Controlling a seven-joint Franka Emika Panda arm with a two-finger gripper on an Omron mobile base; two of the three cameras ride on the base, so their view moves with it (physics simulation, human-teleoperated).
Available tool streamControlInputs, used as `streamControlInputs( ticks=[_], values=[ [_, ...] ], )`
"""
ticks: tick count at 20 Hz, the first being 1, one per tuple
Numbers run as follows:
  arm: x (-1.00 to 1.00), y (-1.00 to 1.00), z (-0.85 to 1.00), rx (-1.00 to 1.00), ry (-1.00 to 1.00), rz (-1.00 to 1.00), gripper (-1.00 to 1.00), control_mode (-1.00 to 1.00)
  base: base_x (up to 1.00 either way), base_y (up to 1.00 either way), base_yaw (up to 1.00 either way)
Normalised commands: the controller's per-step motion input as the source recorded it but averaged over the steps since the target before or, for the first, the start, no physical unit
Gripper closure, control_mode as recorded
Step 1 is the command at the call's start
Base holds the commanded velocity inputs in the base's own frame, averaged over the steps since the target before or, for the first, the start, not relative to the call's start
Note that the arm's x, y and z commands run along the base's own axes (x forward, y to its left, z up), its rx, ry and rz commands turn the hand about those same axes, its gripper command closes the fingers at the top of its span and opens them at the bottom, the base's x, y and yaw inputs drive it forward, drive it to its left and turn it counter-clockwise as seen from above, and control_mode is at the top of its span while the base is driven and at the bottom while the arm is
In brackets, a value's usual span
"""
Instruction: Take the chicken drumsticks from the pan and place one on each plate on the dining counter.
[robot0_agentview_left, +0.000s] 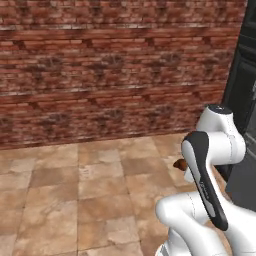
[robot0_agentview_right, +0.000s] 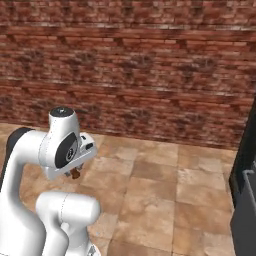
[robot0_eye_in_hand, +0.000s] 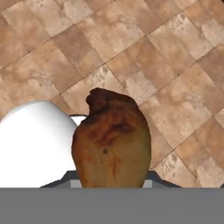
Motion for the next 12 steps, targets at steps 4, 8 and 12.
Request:
streamControlInputs(
  ticks=[4,8,12],
  values=[
    [0.00,0.00,0.00,0.00,0.00,0.00,1.00,1.00,1.00,0.10,0.52],
    [0.00,0.00,0.00,0.00,0.00,0.00,1.00,1.00,0.98,0.04,0.56],
    [0.00,0.00,0.00,0.00,0.00,0.00,1.00,1.00,0.90,0.03,0.60]
  ],
)
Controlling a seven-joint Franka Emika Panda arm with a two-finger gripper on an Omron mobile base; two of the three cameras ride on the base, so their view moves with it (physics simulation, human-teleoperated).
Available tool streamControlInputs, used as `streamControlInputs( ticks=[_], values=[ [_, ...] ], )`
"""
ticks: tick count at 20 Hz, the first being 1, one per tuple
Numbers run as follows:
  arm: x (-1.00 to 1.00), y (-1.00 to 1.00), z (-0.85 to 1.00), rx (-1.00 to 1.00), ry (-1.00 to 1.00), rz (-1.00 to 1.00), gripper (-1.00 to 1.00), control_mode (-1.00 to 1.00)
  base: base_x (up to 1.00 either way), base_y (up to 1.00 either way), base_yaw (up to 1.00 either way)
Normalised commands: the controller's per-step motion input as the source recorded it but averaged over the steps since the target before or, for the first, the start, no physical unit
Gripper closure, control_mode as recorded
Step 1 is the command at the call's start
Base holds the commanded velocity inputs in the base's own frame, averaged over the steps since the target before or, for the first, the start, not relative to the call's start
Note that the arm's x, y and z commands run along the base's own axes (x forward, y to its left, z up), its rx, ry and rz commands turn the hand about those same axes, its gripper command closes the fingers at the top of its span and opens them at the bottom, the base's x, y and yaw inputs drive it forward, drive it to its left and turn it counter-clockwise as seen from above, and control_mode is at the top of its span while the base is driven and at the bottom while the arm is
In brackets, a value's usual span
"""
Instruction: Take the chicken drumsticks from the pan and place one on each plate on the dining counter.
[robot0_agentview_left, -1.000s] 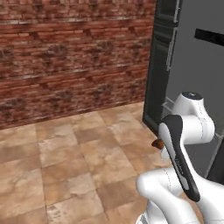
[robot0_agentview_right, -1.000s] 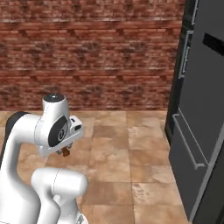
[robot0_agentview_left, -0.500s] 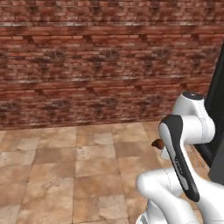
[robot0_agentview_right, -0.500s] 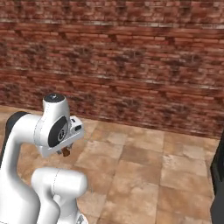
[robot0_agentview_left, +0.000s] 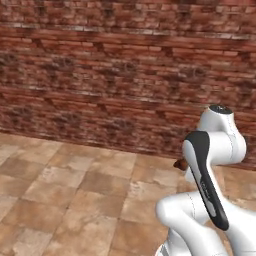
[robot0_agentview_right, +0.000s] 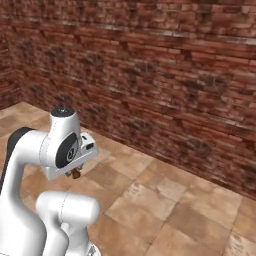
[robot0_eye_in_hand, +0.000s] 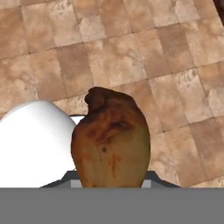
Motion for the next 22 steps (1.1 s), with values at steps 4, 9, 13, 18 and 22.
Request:
streamControlInputs(
  ticks=[4,9,13,18,22],
  values=[
    [0.00,0.00,0.00,0.00,0.00,0.00,1.00,1.00,0.82,0.10,0.59],
    [0.00,0.00,0.00,0.00,0.00,0.00,1.00,1.00,0.76,0.15,0.60],
    [0.00,0.00,0.00,0.00,0.00,0.00,1.00,1.00,0.68,0.22,0.61],
    [0.00,0.00,0.00,0.00,0.00,0.00,1.00,1.00,0.72,0.20,0.59],
    [0.00,0.00,0.00,0.00,0.00,0.00,1.00,1.00,0.81,0.16,0.53]
  ],
)
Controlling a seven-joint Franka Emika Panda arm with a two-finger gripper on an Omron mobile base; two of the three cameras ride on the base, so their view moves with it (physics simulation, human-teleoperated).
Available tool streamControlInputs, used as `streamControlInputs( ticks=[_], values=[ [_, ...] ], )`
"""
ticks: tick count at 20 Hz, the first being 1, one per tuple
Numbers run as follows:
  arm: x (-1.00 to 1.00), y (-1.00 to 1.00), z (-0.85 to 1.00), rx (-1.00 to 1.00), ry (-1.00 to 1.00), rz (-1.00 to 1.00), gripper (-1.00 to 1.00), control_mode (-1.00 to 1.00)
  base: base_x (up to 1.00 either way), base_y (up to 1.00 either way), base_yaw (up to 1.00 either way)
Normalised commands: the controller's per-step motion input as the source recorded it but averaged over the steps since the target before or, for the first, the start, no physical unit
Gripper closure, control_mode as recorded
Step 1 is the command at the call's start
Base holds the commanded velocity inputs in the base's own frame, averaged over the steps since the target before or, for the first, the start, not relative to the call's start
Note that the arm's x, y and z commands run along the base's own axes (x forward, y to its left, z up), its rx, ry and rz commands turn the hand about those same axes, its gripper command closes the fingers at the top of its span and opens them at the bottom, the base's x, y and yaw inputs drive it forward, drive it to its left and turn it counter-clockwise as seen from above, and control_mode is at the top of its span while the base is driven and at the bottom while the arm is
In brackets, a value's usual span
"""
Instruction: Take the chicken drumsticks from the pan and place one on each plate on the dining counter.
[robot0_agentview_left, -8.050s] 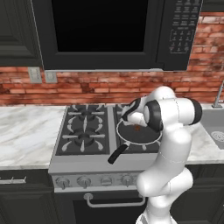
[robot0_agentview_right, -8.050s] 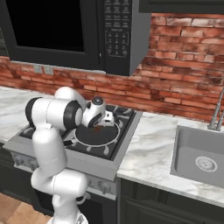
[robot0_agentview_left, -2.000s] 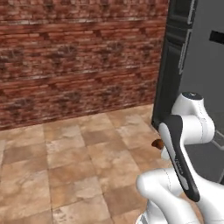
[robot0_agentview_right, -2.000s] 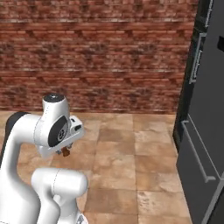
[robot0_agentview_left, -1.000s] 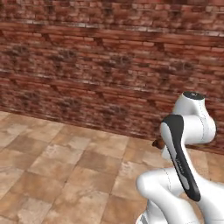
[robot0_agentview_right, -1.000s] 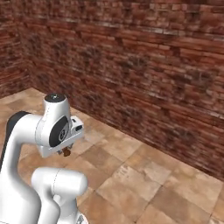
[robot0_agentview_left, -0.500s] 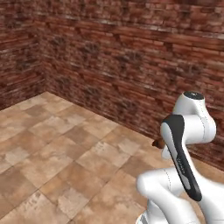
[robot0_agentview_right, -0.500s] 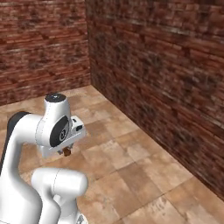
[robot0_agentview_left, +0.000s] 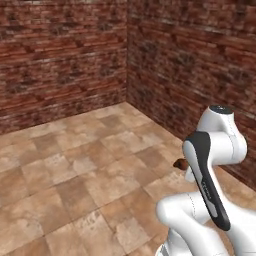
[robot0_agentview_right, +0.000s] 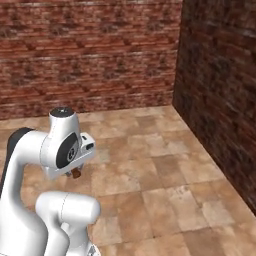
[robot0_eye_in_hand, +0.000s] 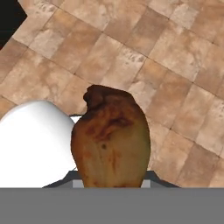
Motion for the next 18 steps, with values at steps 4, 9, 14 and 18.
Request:
streamControlInputs(
  ticks=[4,9,14,18],
  values=[
    [0.00,0.00,0.00,0.00,0.00,0.00,1.00,1.00,0.93,0.11,0.45],
    [0.00,0.00,0.00,0.00,0.00,0.00,1.00,1.00,1.00,0.04,0.37],
    [0.00,0.00,0.00,0.00,0.00,0.00,1.00,1.00,1.00,0.00,0.32],
    [0.00,0.00,0.00,0.00,0.00,0.00,1.00,1.00,1.00,0.00,0.30]
  ],
)
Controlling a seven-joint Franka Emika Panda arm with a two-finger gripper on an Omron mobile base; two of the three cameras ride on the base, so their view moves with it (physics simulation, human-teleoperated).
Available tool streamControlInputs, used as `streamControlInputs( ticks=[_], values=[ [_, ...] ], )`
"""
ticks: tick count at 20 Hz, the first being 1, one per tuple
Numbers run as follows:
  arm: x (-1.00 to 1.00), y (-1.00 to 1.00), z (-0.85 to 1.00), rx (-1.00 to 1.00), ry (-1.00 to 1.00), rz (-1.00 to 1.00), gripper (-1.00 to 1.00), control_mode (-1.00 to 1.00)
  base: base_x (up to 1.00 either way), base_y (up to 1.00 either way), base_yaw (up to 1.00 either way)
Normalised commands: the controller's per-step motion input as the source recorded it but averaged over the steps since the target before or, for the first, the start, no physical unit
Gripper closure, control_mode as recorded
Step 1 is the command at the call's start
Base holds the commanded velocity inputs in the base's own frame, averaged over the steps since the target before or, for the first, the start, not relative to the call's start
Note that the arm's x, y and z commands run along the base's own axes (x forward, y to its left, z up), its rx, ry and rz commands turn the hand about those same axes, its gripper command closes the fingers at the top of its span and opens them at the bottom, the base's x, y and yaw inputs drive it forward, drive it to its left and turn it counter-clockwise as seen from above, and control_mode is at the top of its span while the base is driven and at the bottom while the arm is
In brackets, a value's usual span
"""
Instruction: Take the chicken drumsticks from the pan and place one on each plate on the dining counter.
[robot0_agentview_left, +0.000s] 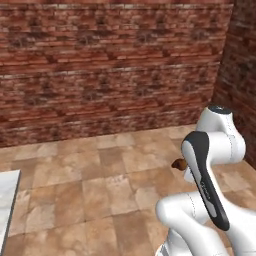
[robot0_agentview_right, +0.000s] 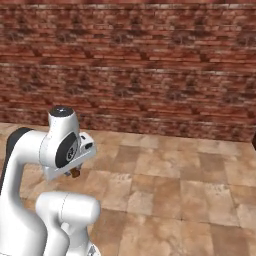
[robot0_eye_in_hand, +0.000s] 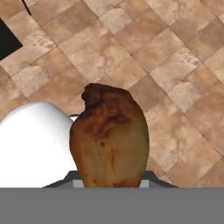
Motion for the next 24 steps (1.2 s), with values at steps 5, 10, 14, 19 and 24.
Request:
streamControlInputs(
  ticks=[5,10,14,19,24],
  values=[
    [0.00,0.00,0.00,0.00,0.00,0.00,1.00,1.00,1.00,0.00,0.32],
    [0.00,0.00,0.00,0.00,0.00,0.00,1.00,1.00,1.00,0.00,0.37],
    [0.00,0.00,0.00,0.00,0.00,0.00,1.00,1.00,1.00,0.00,0.47],
    [0.00,0.00,0.00,0.00,0.00,0.00,1.00,1.00,1.00,0.01,0.53],
    [0.00,0.00,0.00,0.00,0.00,0.00,1.00,1.00,0.97,0.07,0.55]
  ],
)
